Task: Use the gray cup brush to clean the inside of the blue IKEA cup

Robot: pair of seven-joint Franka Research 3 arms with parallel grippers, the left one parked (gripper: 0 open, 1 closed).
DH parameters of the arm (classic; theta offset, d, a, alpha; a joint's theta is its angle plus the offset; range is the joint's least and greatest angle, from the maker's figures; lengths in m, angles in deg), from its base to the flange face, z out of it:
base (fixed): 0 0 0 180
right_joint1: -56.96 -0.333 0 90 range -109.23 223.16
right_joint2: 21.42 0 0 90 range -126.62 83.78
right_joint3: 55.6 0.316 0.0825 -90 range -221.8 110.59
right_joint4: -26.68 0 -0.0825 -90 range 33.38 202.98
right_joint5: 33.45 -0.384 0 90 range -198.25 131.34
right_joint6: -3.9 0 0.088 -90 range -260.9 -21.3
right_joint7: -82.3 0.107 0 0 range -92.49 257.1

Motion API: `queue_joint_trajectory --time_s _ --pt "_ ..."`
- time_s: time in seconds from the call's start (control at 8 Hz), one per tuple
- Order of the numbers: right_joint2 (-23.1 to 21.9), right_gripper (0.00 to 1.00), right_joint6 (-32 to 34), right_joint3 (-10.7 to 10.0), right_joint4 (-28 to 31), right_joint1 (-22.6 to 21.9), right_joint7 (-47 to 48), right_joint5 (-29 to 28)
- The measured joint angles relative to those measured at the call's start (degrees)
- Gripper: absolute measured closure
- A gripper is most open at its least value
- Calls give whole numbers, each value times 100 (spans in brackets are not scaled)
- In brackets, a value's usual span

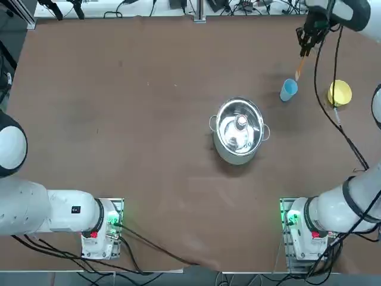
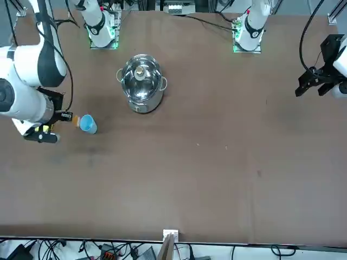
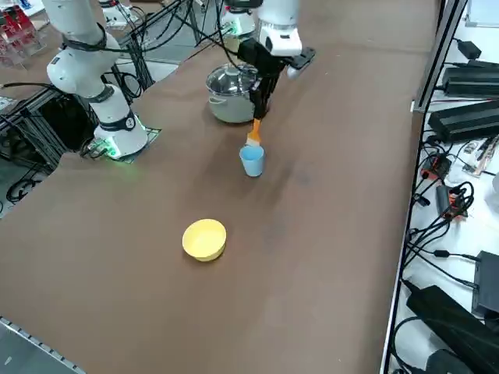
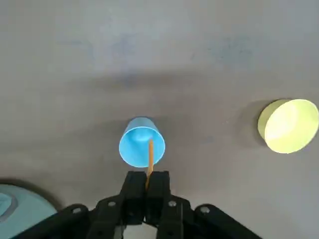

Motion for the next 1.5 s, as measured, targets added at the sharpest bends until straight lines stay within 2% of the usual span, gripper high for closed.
queue_joint_trajectory --time_s 0.75,1.5 --pt "-164 97 -875 1 804 -5 124 -191" --pt "-73 97 -1073 -21 1138 7 578 -192"
